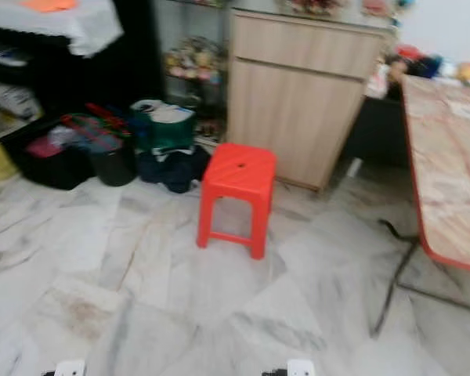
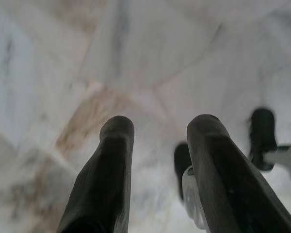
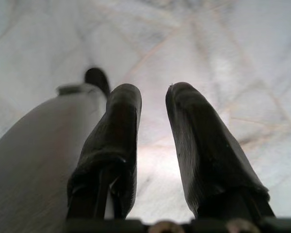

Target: Setting the table

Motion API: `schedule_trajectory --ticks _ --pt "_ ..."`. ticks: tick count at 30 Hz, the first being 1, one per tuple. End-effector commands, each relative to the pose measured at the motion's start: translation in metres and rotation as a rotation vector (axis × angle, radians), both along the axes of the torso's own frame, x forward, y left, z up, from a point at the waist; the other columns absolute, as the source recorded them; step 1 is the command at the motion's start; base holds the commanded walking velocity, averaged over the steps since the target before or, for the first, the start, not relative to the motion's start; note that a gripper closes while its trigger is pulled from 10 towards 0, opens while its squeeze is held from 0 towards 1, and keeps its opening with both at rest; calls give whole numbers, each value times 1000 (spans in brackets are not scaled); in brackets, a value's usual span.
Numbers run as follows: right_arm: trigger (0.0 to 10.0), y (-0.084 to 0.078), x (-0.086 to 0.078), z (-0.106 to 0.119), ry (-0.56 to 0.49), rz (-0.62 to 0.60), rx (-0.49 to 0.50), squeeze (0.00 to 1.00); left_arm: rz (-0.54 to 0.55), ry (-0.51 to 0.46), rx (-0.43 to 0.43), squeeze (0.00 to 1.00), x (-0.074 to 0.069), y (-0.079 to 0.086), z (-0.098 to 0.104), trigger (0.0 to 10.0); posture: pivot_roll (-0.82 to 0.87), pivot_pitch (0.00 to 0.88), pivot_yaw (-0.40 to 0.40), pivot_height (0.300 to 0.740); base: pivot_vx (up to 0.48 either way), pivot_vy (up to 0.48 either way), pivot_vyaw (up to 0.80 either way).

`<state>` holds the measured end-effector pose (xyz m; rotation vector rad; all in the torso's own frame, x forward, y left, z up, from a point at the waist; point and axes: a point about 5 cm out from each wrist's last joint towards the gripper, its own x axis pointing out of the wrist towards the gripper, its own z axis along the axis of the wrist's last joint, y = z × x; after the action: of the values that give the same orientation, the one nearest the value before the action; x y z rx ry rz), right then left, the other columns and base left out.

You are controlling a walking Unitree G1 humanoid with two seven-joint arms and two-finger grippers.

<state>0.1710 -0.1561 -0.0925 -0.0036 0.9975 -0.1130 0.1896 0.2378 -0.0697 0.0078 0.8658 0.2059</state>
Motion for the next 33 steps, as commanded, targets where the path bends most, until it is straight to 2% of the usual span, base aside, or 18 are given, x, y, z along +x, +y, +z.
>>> schedule_trajectory --ticks 1,5,13,18,31,33 --pt "10000 1 52 26 -69 49 81 0 -66 83 -54 0 -19 -18 -14 10000 174 110 -50 740 0 0 -788" --pt "10000 1 49 24 -65 58 79 0 -76 84 -54 0 -18 -18 -14 10000 171 105 -48 740 0 0 -788" --pt "10000 -20 39 20 -51 36 64 0 -82 87 -52 0 -19 -18 -14 10000 165 91 -42 740 0 0 -788" --pt "10000 -26 34 18 -43 27 63 0 -77 83 -53 0 -19 -18 -14 10000 165 89 -41 740 0 0 -757" --pt "10000 -23 27 14 -43 15 67 0 -85 75 -22 0 -17 -16 -12 10000 169 123 -48 740 0 0 0" --pt "10000 -22 26 13 -40 17 67 0 -80 73 -26 0 -16 -16 -12 10000 173 125 -52 740 0 -418 0"
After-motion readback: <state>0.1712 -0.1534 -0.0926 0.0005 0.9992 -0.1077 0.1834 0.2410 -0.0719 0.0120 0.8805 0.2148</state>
